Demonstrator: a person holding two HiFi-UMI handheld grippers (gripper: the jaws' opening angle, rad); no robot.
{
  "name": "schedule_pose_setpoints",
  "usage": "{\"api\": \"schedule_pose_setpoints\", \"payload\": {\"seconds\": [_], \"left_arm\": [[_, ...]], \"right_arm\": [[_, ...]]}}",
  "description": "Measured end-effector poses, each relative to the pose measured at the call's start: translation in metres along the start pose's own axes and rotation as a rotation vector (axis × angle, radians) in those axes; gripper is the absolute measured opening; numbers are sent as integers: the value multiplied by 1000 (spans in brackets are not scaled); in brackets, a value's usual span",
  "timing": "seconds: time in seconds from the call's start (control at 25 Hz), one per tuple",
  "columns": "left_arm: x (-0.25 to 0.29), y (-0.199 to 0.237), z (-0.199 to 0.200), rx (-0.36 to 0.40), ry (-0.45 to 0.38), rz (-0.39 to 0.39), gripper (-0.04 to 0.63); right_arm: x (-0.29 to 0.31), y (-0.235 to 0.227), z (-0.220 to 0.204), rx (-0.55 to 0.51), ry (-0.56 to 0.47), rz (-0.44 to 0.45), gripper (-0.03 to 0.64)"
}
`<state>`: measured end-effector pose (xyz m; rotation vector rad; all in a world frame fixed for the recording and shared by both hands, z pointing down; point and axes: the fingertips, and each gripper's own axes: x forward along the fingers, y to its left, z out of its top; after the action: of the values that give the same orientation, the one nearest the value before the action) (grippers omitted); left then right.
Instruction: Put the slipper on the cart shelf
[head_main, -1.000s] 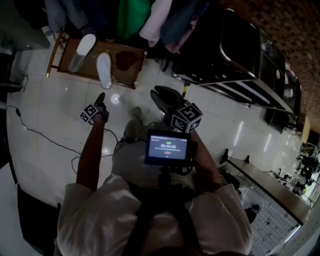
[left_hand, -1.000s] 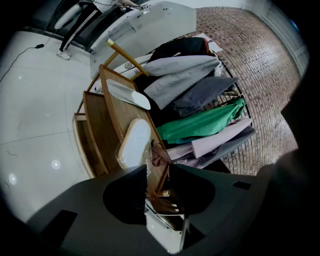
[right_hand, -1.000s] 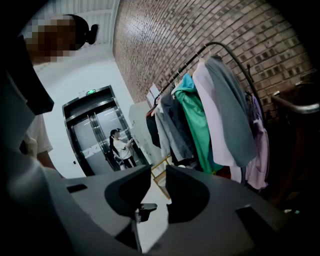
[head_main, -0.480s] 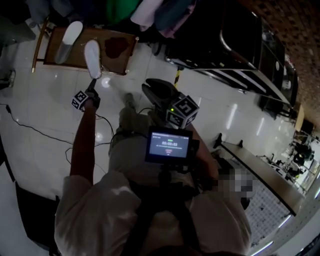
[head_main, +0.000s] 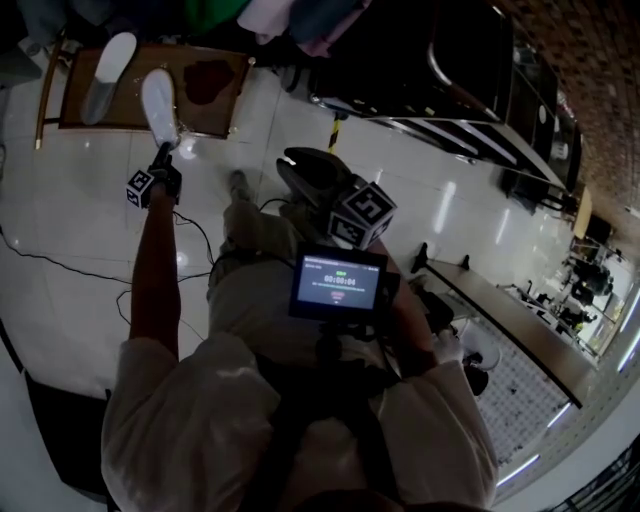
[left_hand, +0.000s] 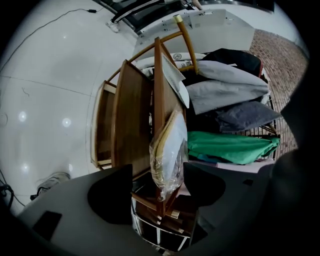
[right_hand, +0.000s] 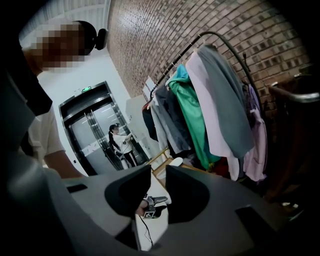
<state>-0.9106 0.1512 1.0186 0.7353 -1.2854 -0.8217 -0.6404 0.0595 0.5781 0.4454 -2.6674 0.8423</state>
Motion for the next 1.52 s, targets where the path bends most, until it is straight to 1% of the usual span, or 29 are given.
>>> {"api": "schedule_pose_setpoints", "payload": {"seconds": [0.12, 0.2, 0.32, 0.4, 0.48, 0.52, 0.56, 0.72, 0.8, 0.88, 0.92, 1.0, 1.08, 1.16, 1.24, 1.32, 1.44, 1.52], "left_arm": [[2, 3, 9, -21, -24, 11, 318], [5, 5, 13, -25, -31, 19, 318], [12, 6, 14, -23, -33, 23, 318], [15, 4, 19, -33, -44, -1, 318], [19, -4, 22, -68, -49, -68, 305], [21, -8, 21, -81, -44, -100, 235], [22, -10, 20, -83, -36, -120, 119], [21, -18, 17, -36, -8, -136, 81], [11, -31, 17, 24, -1, -151, 69], [-1, -51, 19, 86, -11, -209, 61], [-5, -57, 20, 102, -20, -239, 61], [-13, -66, 21, 115, -38, -274, 60], [-21, -71, 20, 123, -46, -288, 60], [-29, -80, 19, 139, -40, -309, 60], [-34, -98, 12, 152, -16, -355, 60], [-45, -123, -3, 153, 20, -418, 60], [-74, -157, -27, 161, 62, -485, 58], [-89, -184, -40, 189, 80, -536, 58]], "right_arm": [[3, 1, -4, 13, 18, -13, 123], [3, -1, -10, 12, 40, -22, 123], [2, -5, -15, 28, 40, -32, 123], [1, -8, -18, 62, 35, -43, 123], [-1, -13, -21, 85, 37, -59, 121], [-3, -16, -22, 88, 40, -67, 121], [-5, -19, -23, 88, 43, -73, 121], [-14, -26, -25, 101, 35, -104, 121], [-16, -27, -25, 109, 20, -114, 121], [-19, -26, -26, 123, 7, -115, 121], [-21, -27, -29, 138, 2, -114, 121], [-27, -32, -35, 175, -12, -114, 121], [-32, -37, -41, 208, -27, -117, 120], [-36, -40, -41, 204, -45, -126, 120], [-39, -41, -34, 166, -63, -140, 120], [-42, -39, -28, 133, -82, -153, 120], [-48, -36, -28, 147, -116, -156, 118], [-54, -38, -25, 149, -149, -155, 118]]}}
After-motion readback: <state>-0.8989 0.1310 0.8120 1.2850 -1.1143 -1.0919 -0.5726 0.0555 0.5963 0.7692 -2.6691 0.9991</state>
